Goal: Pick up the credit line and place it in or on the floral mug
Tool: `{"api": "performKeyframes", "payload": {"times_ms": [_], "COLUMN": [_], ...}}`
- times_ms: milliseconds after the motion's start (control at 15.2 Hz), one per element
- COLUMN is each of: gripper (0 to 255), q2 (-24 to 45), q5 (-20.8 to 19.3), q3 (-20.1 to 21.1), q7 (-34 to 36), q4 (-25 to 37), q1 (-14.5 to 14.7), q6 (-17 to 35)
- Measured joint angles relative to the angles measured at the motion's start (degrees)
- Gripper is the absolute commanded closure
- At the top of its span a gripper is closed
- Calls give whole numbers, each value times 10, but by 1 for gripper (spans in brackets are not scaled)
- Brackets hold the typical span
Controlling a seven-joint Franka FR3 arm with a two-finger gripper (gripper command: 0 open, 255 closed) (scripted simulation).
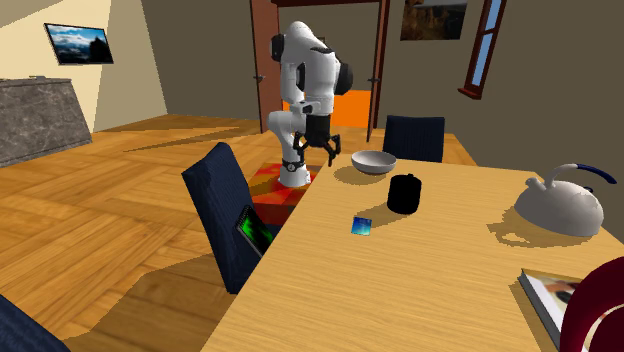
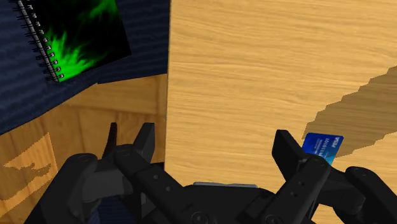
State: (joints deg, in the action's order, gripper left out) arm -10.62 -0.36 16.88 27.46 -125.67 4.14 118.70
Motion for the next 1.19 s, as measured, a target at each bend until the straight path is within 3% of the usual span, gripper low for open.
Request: {"api": "performKeyframes", "payload": {"times_ms": [528, 1188], "gripper": [0, 0], "q2": [176, 406], "q5": [-81, -177], "q3": [33, 19], "q7": [108, 198], "q4": [135, 389], "q1": [21, 96], "q6": [40, 10]}}
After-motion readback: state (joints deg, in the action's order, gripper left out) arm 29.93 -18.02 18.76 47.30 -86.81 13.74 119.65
